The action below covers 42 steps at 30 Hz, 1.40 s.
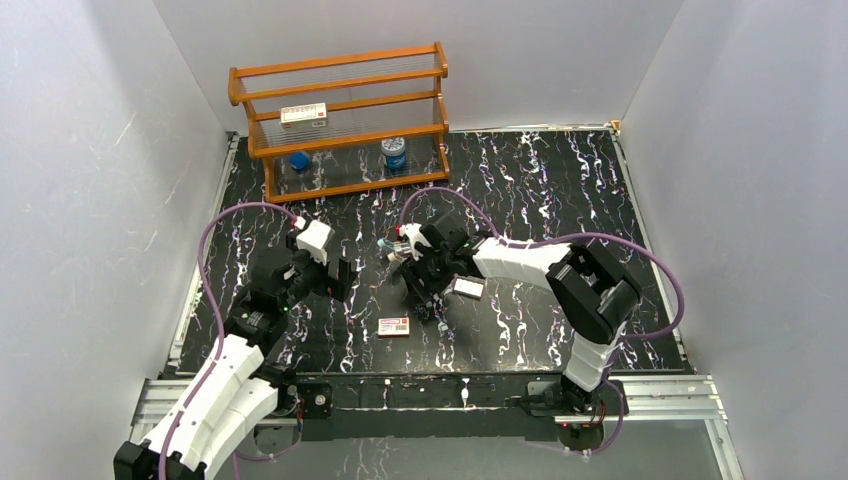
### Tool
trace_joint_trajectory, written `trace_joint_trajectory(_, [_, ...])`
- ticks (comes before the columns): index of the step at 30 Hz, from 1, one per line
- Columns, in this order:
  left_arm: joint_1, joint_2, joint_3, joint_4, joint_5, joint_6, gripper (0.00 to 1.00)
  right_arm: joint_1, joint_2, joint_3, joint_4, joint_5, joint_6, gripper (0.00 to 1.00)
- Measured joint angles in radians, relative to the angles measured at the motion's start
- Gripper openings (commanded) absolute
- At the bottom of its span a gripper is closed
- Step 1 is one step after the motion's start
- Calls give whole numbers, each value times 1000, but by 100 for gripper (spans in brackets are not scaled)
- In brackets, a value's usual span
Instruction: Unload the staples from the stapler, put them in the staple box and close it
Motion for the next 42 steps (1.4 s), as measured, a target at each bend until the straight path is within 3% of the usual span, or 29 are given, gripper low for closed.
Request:
trace_joint_trajectory(26, [0, 43, 5, -8, 11, -1, 95, 24, -23, -45, -51, -46, 51, 61])
trace_joint_trajectory(42, [0, 67, 15, -8, 28, -1, 95, 146, -25, -17, -103, 238, 90, 58])
